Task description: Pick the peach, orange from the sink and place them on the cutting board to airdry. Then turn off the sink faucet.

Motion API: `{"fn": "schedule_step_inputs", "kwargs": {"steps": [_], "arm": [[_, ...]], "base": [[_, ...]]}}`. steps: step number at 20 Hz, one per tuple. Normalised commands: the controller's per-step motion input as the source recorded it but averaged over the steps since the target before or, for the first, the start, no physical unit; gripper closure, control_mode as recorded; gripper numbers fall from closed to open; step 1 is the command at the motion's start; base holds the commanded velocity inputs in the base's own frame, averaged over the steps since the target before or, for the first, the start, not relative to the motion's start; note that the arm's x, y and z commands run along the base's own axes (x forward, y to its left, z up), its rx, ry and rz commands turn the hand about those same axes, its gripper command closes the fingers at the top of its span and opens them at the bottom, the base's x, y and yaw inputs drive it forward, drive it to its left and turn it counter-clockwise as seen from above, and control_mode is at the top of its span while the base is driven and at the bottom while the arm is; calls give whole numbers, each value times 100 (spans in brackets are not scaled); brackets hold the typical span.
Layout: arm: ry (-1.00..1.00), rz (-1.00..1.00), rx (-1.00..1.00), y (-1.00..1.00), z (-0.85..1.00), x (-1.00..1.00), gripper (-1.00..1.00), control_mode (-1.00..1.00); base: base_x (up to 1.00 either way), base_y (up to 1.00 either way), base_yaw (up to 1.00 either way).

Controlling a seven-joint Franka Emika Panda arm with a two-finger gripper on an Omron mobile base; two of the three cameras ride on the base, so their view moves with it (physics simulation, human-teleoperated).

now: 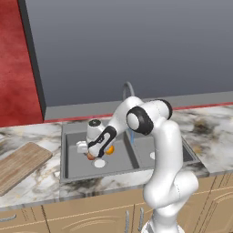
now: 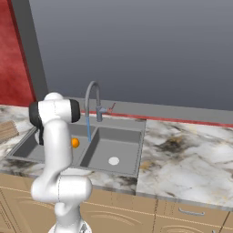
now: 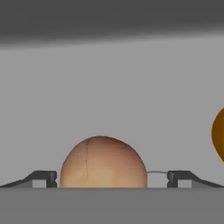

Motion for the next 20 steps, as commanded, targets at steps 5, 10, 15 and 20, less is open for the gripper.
{"fn": "schedule_step_inputs", "kwargs": {"steps": [5,10,15,20], "arm": [[5,-3,0,7,-21,12,-100,-100],[3,-4,0,18,-18,4,100,-100],[0,-2,0,-1,-1,-6,100,-100],[-1,-1,0,-2,4,-24,100,-100]], "base": [[0,0,0],[0,0,0],[0,0,0],[0,0,0]]}}
